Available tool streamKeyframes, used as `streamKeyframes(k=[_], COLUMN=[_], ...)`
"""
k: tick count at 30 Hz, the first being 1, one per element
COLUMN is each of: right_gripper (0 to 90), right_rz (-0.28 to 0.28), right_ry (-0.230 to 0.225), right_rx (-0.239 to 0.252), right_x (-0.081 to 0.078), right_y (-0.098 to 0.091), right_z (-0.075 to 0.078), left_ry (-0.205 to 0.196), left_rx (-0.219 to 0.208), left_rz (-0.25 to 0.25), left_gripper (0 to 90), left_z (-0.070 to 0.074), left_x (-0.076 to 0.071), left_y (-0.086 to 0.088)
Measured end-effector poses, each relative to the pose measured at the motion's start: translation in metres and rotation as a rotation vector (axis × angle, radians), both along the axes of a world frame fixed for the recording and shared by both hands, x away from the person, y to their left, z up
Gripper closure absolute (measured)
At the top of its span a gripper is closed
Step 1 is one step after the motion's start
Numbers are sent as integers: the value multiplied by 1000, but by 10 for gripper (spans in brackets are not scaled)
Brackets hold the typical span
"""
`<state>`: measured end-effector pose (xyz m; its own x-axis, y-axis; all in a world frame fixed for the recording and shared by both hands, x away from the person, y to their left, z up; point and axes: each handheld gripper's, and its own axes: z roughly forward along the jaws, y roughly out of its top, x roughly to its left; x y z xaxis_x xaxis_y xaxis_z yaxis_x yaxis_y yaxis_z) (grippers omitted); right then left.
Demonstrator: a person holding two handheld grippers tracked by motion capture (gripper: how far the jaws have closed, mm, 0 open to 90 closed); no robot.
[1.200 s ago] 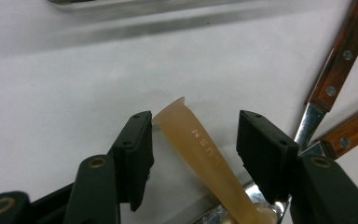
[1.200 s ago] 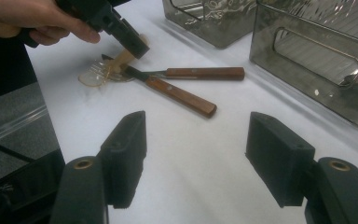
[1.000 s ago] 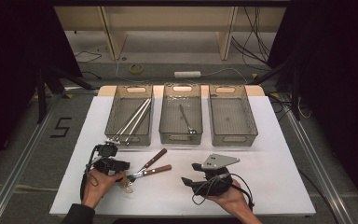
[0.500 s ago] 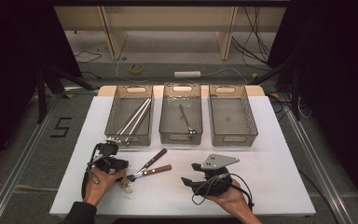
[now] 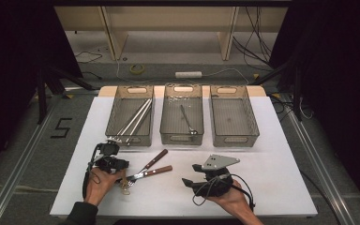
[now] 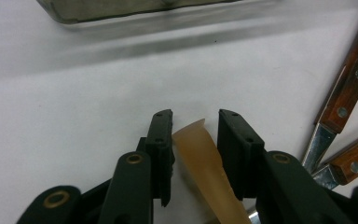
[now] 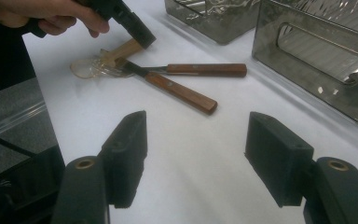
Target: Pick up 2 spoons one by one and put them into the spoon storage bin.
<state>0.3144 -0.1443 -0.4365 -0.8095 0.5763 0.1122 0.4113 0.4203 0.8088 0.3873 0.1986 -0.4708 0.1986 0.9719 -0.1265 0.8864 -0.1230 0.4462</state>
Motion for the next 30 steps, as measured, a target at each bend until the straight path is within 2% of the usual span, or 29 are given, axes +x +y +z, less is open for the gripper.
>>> streamKeyframes(k=[5,9,16,22,24,30], right_gripper=[399,402,408,412,412,413], right_rz=[3,2,0,-1,-2,-6], right_ry=[0,-1,0,0,-1,-6], right_rx=[1,2,4,6,8,14], right_x=[0,1,1,1,1,1], right_y=[-1,-1,-1,-3,-3,-4], right_z=[0,0,1,1,1,2], left_ry=[-8,-12,-6,-31,-47,-105], left_rx=[10,42,42,60,56,-3], left_rz=[-12,-37,-84,-137,-147,-159], left_gripper=[724,736,743,748,749,747], left_z=[2,2,3,16,21,38], left_x=[1,1,1,-3,-5,-6], left_y=[-3,-6,-8,-11,-11,-13])
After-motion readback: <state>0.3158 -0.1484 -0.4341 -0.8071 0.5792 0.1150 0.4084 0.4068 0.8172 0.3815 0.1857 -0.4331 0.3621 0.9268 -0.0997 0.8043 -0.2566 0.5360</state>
